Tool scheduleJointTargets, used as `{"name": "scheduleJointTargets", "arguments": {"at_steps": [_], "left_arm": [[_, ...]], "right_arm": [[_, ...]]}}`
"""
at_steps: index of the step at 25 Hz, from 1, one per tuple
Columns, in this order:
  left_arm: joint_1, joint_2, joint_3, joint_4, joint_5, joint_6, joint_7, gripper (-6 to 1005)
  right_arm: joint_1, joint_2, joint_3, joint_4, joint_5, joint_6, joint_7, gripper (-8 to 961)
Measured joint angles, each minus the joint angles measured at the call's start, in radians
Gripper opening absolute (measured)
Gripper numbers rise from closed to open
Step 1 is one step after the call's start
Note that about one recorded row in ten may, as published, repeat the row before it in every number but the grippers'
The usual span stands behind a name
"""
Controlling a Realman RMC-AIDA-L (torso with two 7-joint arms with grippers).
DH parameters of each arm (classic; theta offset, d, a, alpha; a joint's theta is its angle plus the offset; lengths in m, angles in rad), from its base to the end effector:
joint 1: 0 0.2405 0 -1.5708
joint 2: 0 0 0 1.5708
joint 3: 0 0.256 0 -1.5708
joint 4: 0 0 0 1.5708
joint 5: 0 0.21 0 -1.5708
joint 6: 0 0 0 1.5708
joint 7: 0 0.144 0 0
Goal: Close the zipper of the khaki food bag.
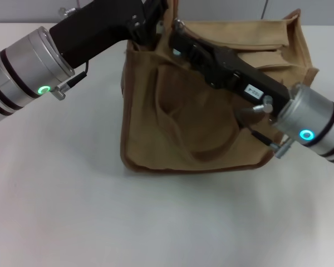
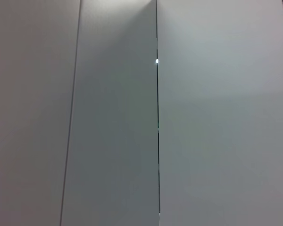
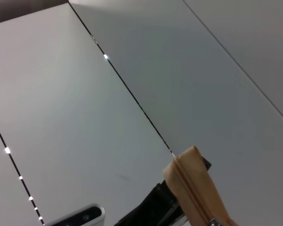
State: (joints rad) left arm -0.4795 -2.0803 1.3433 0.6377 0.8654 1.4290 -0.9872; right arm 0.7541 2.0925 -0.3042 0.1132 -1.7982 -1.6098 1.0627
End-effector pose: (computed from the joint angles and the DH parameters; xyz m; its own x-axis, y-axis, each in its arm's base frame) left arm -0.1676 0.3469 0.0015 0.4821 -0.1247 0.8672 0.3209 -0.8959 -0.3072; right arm 0.1731 0.3234 -0.0686 0.2521 -0.3687 -0.8947 -0.5242 -0.8292 0.1940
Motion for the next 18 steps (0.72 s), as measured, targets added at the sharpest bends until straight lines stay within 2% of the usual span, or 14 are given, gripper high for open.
{"name": "scheduleJointTargets", "arguments": {"at_steps": [6, 18], "left_arm": [[0.016, 0.002, -0.016, -0.001, -0.001, -0.010, 0.001, 48], [0.041, 0.005, -0.042, -0.004, -0.001, -0.033, 0.005, 48]], "right_arm": [[-0.037, -0.001, 0.005, -0.026, 0.004, -0.028, -0.003, 4], [-0.044, -0.003, 0.005, -0.030, 0.005, -0.024, -0.004, 3]]}}
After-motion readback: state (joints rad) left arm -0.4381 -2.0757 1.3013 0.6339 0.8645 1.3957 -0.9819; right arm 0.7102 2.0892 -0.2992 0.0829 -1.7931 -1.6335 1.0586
